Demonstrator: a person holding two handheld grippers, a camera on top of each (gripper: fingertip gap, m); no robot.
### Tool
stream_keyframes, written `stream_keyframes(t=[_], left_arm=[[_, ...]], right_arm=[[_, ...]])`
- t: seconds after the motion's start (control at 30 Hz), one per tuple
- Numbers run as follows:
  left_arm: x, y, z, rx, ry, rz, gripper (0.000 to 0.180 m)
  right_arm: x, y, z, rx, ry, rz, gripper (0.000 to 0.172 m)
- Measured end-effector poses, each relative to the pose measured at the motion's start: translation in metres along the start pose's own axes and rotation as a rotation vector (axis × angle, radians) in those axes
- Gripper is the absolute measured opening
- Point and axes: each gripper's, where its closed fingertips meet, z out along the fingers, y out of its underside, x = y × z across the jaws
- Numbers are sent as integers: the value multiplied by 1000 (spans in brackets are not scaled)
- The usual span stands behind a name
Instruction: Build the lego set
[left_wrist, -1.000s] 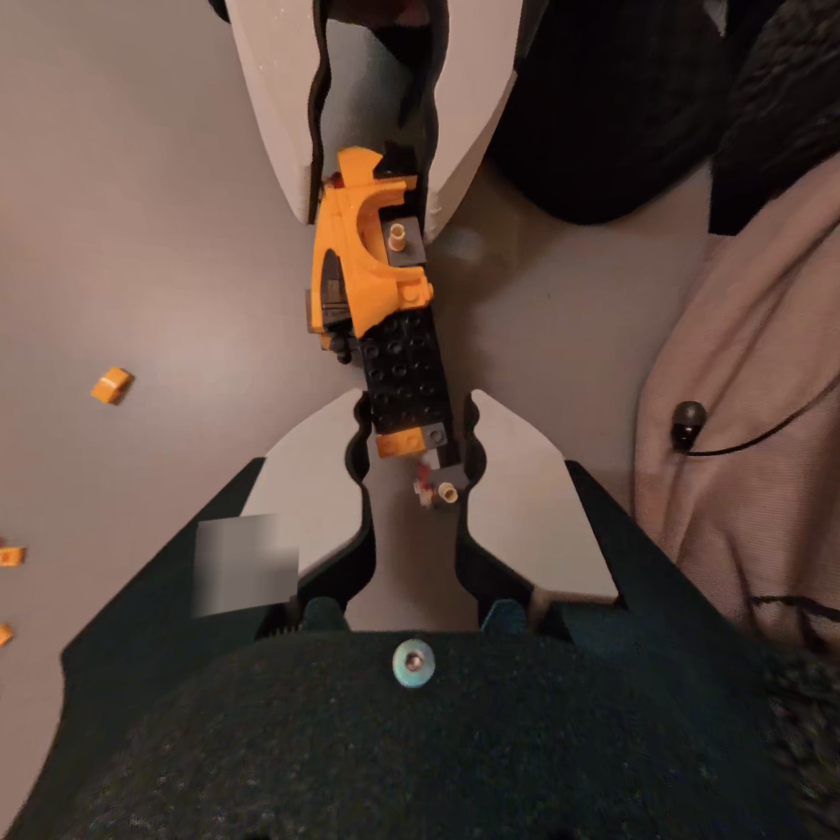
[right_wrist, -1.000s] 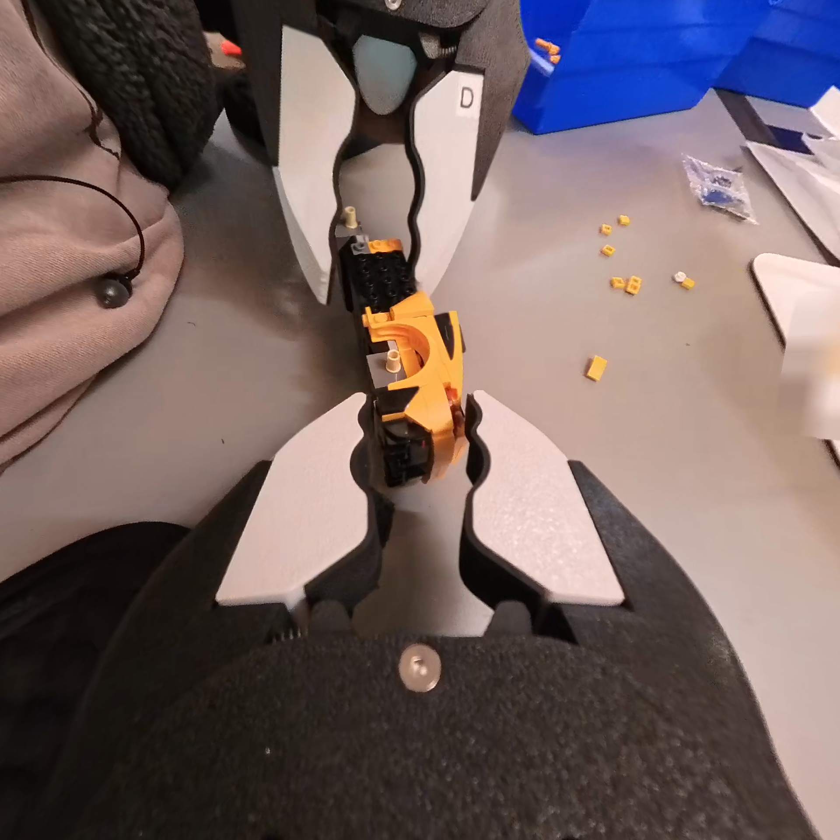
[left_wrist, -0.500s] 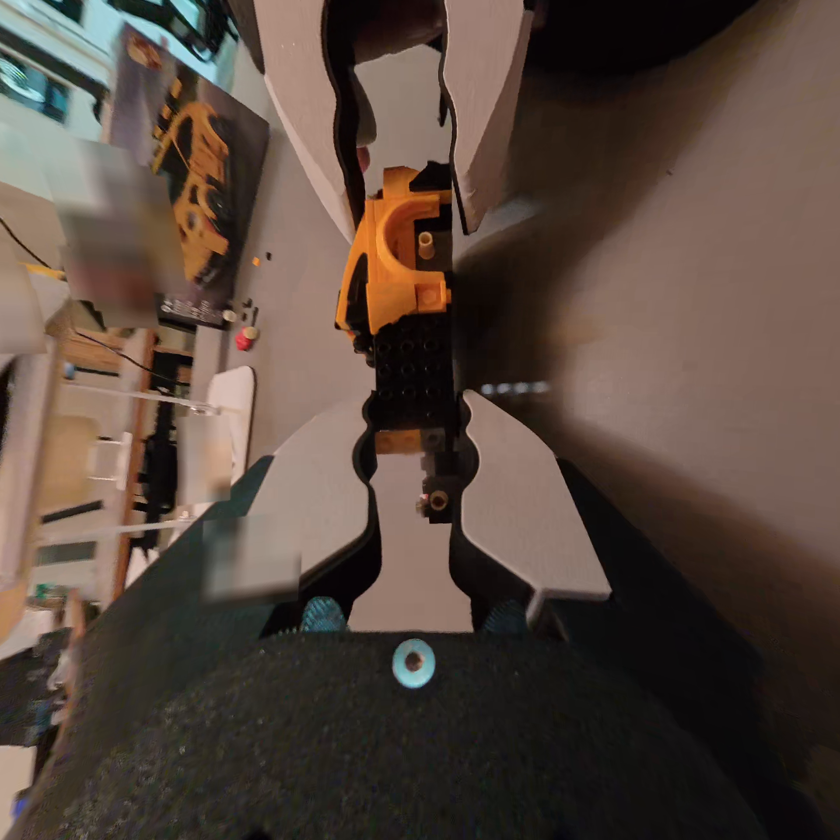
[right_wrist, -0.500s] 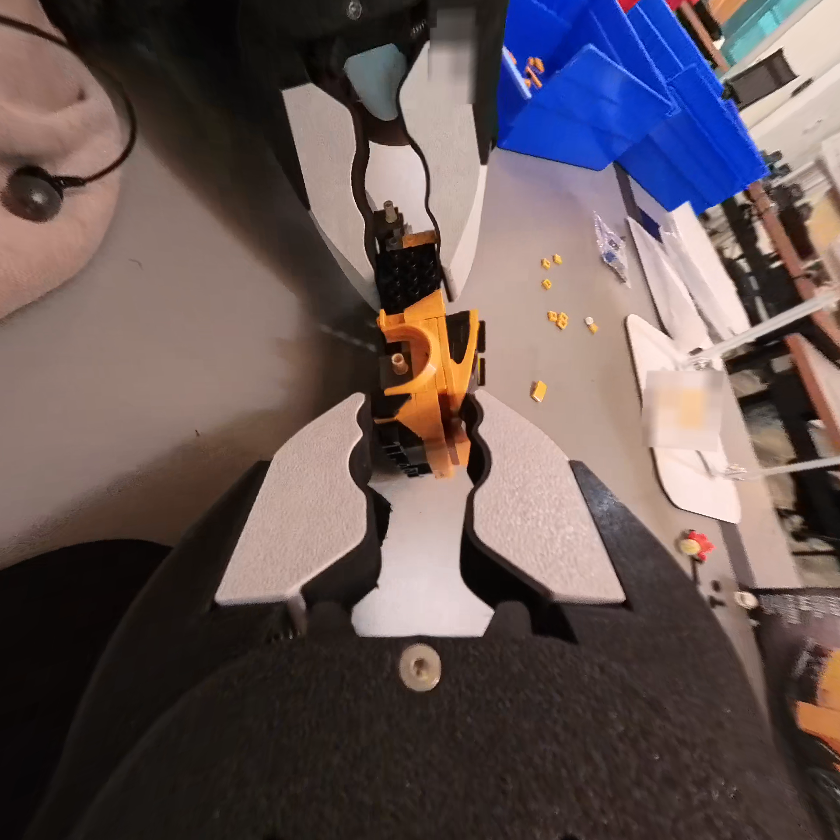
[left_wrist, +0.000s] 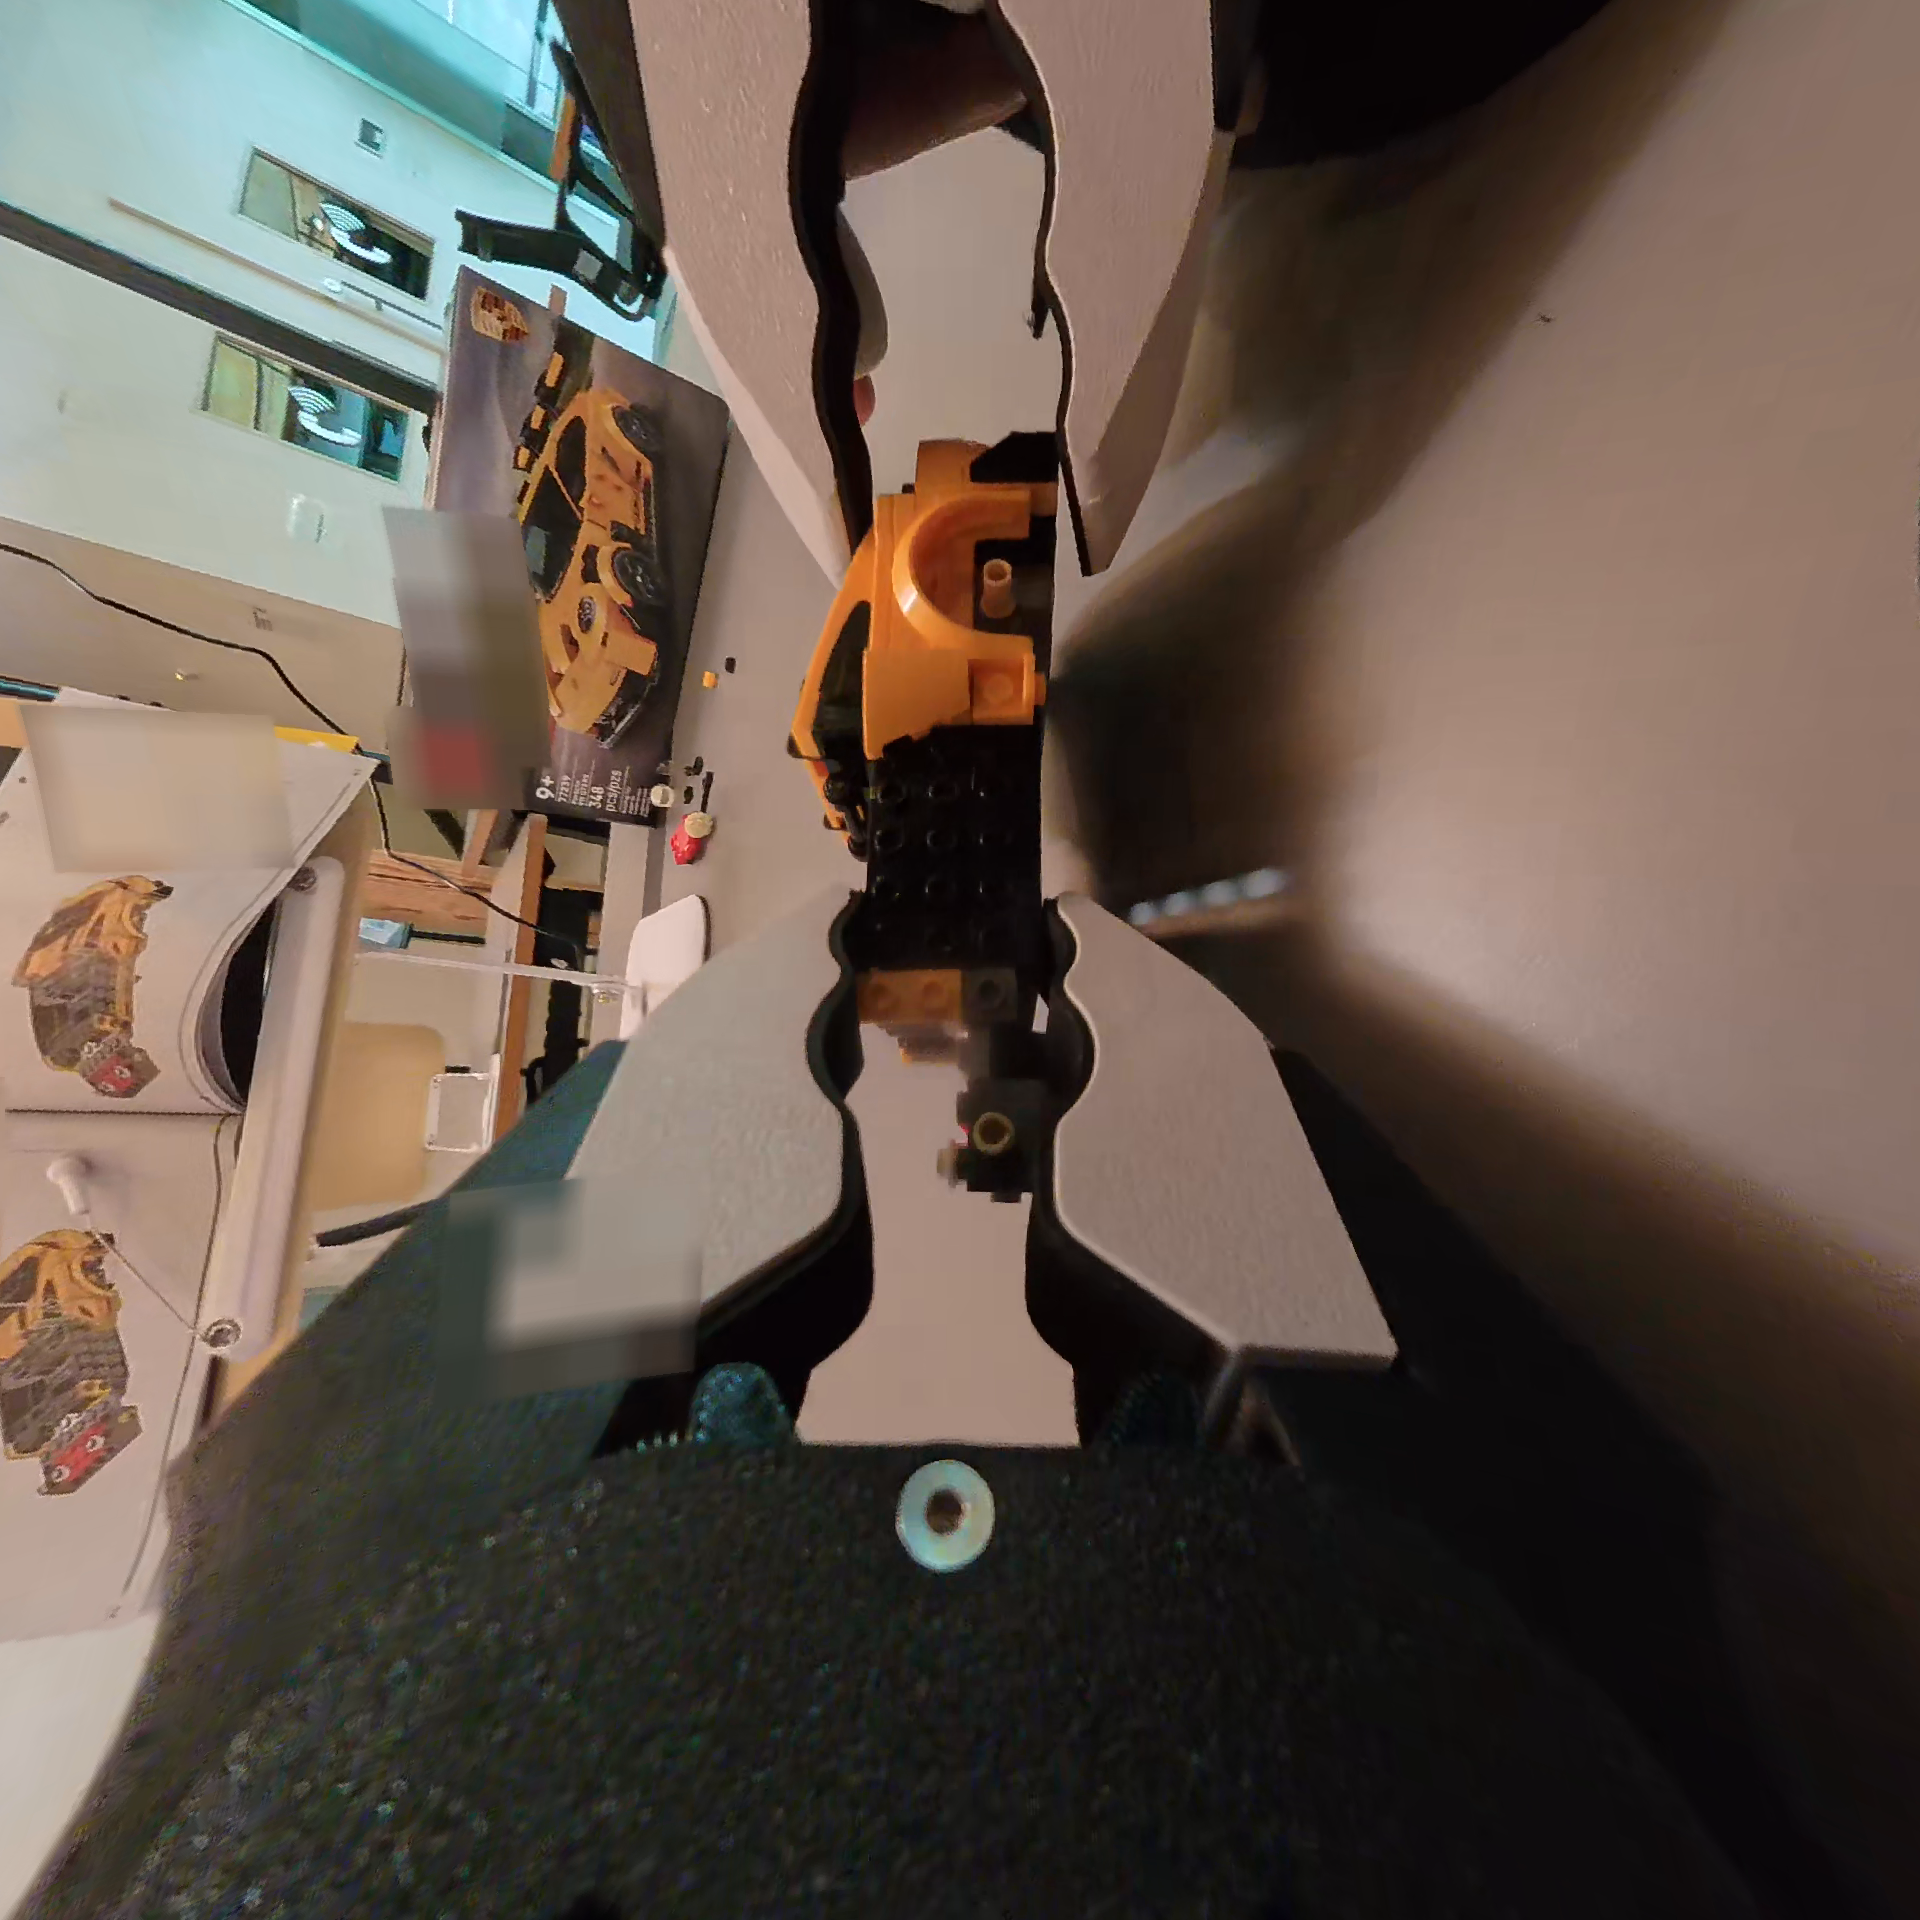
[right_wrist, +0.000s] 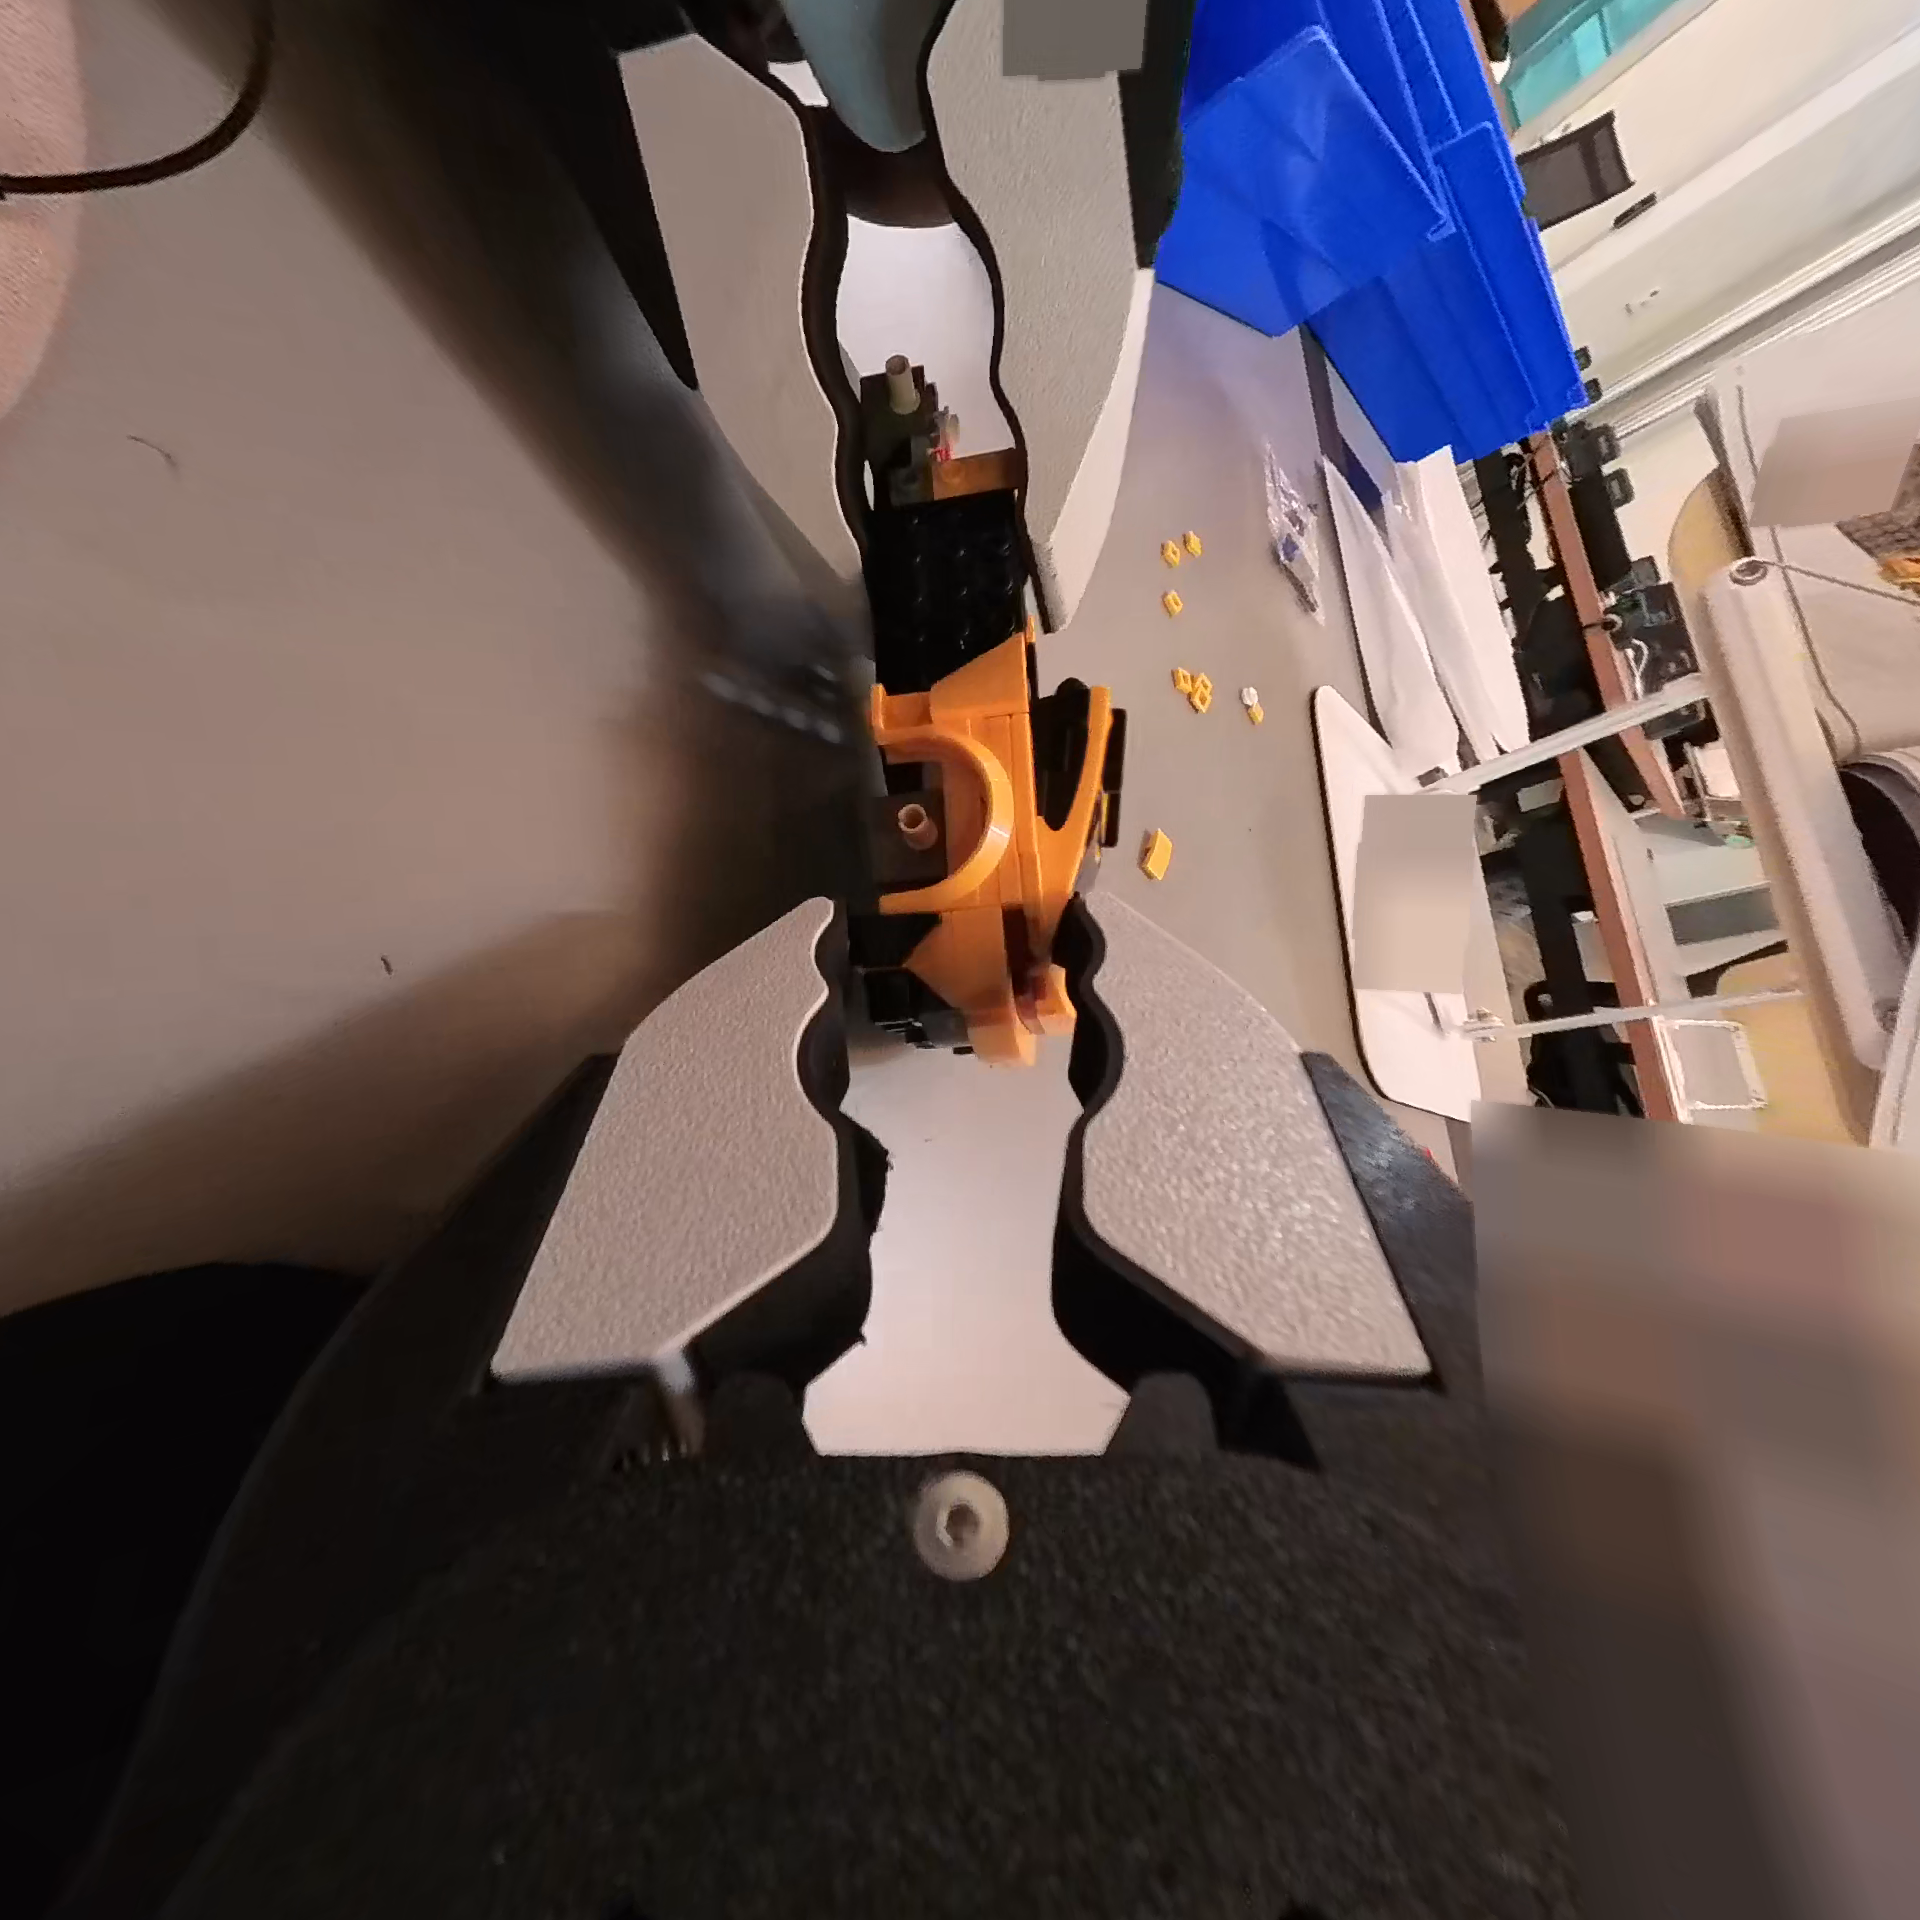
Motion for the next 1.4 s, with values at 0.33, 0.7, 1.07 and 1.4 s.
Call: stream_keyframes(t=[0.33,0.7,1.07,1.4], left_arm=[[-9,7,6,12,-3,77,31],[-12,4,8,89,-52,308,31],[-12,11,-5,175,242,-405,77],[2,12,8,157,444,-654,67]], right_arm=[[29,-7,-9,142,-274,768,65],[-3,14,42,-65,-629,647,81],[0,18,44,-75,-330,462,81],[6,0,40,6,-232,359,81]])
